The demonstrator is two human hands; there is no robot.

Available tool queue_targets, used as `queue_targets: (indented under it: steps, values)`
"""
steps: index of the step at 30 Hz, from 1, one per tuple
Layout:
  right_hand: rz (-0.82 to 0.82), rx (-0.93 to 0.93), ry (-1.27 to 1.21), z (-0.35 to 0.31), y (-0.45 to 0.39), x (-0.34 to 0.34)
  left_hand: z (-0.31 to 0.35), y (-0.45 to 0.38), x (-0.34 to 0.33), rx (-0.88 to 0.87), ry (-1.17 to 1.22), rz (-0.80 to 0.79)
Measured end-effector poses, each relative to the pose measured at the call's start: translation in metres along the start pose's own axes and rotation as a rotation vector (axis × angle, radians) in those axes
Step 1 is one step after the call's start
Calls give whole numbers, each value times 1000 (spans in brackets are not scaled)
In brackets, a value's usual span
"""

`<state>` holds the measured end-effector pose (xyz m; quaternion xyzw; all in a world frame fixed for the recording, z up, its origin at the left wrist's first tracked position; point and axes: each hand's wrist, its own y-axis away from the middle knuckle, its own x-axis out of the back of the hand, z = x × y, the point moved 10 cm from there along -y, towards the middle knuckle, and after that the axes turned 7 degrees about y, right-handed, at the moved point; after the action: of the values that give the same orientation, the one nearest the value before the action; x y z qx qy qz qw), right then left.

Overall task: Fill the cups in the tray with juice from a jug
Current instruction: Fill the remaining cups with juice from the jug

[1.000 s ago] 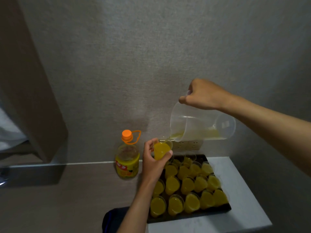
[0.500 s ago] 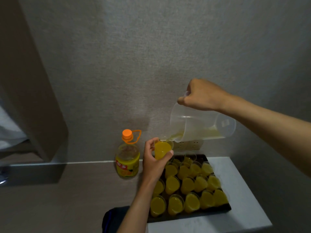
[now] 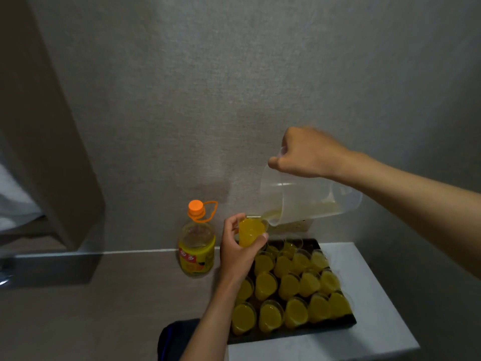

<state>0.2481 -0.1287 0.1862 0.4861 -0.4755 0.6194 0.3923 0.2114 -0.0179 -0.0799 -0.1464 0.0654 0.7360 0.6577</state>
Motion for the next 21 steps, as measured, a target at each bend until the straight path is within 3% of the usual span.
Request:
queue_targets:
  steps: [21]
  values:
    - [85,132,198,-43,22,5,-1,7,-4,-10,-16,-14]
